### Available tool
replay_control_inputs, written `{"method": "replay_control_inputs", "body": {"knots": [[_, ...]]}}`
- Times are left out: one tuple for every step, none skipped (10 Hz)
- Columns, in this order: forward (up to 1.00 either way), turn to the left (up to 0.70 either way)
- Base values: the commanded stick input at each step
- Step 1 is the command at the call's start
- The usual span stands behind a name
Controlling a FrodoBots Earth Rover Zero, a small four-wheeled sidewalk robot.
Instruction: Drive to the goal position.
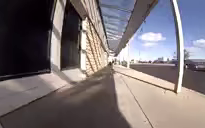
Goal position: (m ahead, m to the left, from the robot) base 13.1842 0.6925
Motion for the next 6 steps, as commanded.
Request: {"method": "replay_control_inputs", "body": {"knots": [[1.0, 0.0], [1.0, 0.0], [1.0, 0.0], [1.0, -0.27], [1.0, -0.11], [1.0, 0.0]]}}
